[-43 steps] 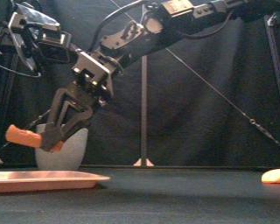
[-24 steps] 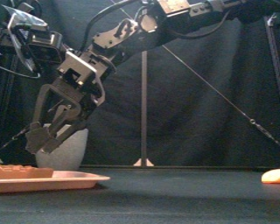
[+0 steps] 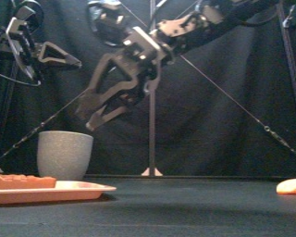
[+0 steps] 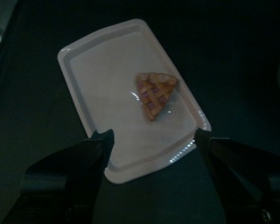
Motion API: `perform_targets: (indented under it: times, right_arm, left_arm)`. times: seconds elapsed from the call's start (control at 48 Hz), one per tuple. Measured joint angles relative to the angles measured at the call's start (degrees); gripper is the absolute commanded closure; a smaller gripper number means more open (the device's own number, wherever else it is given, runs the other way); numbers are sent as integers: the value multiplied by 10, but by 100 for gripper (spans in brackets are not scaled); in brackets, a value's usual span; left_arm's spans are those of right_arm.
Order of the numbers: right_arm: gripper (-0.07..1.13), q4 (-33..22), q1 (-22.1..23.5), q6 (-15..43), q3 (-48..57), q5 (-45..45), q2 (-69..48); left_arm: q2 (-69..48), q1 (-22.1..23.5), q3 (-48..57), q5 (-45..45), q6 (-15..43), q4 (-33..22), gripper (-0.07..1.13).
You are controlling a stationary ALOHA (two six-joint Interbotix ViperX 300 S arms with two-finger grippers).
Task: Pick the pie then place it on the pink plate
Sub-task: Drop pie on the pink plate and return to neutral
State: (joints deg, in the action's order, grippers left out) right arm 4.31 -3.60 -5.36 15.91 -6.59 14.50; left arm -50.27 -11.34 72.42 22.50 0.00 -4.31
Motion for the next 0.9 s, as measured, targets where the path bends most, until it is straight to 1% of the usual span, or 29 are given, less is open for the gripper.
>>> perform_targets:
  times: [0.146, 0.25, 0.458, 0.688, 0.896]
  right_arm:
    - [2, 12, 18, 26, 104, 71, -67]
    - [2, 25, 35, 39, 159, 94, -111]
    - [2, 38, 60, 35, 230, 98, -191]
    - [2, 36, 101, 37, 282, 99, -288]
    - [2, 39, 122, 36, 345, 102, -391]
  left_arm:
    - [0, 0, 0, 0, -1, -1, 106]
    - [-1, 1, 0, 0, -1, -1, 106]
    - [-1, 1, 0, 0, 0, -1, 106]
    - [-1, 1, 0, 0, 1, -1, 106]
    - [-1, 8, 6, 0, 1, 3, 106]
